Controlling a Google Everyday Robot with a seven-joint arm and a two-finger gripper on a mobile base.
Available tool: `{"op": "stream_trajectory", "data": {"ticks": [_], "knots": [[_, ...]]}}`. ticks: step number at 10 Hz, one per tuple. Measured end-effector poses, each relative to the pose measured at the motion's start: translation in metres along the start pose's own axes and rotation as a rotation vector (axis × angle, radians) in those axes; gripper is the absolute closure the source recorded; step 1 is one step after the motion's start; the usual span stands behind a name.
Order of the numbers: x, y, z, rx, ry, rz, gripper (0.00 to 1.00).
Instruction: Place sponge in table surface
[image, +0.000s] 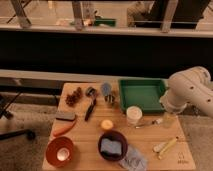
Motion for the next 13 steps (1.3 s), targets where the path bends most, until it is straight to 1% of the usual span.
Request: {"op": "stream_trajectory", "data": {"ticks": [4, 7, 9, 11, 13], "knots": [[-0.005, 0.006, 0.002, -0.012, 0.004, -0.002, 0.20], [-0.011, 0.017, 0.000, -0.029, -0.012, -0.005, 0.20], [-0.014, 0.029, -0.003, -0.041, -0.034, -0.007, 0.20], [-0.019, 0.039, -0.006, -0.041, -0.061, -0.009, 0.20], [-0.028, 0.055, -0.010, -0.042, -0.094, -0.015, 0.20]]}}
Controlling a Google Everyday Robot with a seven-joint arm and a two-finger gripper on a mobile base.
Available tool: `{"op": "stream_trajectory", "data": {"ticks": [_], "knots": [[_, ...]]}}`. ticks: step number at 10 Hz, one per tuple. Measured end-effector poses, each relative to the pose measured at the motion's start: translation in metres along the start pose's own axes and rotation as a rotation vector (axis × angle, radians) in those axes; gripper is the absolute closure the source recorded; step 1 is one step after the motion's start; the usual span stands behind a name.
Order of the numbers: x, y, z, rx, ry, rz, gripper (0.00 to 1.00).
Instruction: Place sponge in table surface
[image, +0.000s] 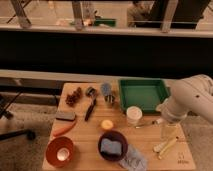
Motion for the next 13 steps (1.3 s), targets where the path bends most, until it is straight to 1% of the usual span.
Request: {"op": "stream_trajectory", "data": {"ticks": [2, 5, 7, 9, 13], "knots": [[-0.010, 0.014, 0.000, -0.004, -0.030, -0.006, 0.20], [-0.031, 0.038, 0.002, -0.014, -0.075, -0.017, 0.20], [-0.051, 0.048, 0.006, -0.022, -0.095, -0.026, 0.20], [-0.070, 0.058, 0.016, -0.028, -0.102, -0.026, 0.20], [-0.097, 0.071, 0.029, -0.034, -0.090, -0.012, 0.20]]}}
